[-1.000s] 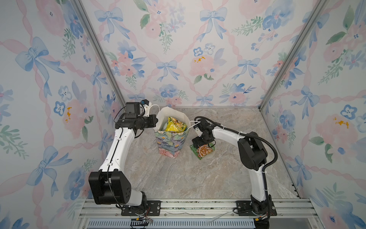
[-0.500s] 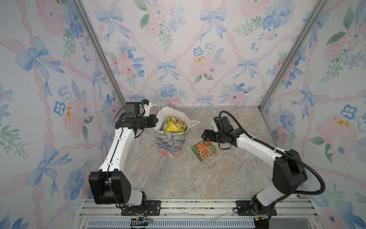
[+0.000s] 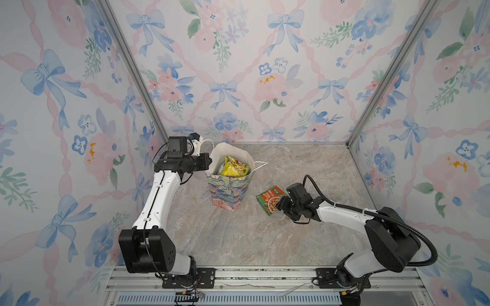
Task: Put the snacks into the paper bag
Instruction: 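Close the right gripper on the soup packet's edge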
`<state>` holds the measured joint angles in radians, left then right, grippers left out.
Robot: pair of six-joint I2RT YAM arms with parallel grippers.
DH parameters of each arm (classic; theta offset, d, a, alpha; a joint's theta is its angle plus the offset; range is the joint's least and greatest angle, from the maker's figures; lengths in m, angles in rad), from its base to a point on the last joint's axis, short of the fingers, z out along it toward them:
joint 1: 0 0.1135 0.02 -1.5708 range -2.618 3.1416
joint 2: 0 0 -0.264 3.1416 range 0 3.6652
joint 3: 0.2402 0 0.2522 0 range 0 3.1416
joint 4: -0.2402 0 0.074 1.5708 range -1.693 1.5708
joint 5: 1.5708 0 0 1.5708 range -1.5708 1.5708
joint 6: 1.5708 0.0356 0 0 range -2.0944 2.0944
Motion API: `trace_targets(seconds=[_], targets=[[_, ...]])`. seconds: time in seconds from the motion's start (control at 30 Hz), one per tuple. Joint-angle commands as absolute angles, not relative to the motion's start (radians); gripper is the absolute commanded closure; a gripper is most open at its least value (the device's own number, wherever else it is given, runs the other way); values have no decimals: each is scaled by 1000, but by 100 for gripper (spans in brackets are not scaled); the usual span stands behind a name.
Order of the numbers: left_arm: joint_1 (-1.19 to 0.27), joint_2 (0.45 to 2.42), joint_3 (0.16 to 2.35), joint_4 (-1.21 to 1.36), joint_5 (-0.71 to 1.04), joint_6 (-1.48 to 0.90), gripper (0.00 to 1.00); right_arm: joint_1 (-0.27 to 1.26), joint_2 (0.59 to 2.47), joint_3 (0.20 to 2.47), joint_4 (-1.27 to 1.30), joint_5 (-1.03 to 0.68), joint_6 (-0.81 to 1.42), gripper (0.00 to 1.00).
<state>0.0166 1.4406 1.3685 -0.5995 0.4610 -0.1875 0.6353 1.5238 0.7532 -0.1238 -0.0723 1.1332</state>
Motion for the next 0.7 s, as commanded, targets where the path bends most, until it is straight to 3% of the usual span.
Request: trace_targets(seconds=[0.0,0.47,0.67], targets=[[20,1414,1368,-609,485,-191,100,645,1543,721,-15,-75,1223,37],[20,1413,1365,-609,482,-189,100,640,1649,659,198,-69,1374,38],[20,1410,1365,-609,480,-189,100,624,1728,637,290,-55,1418,57]])
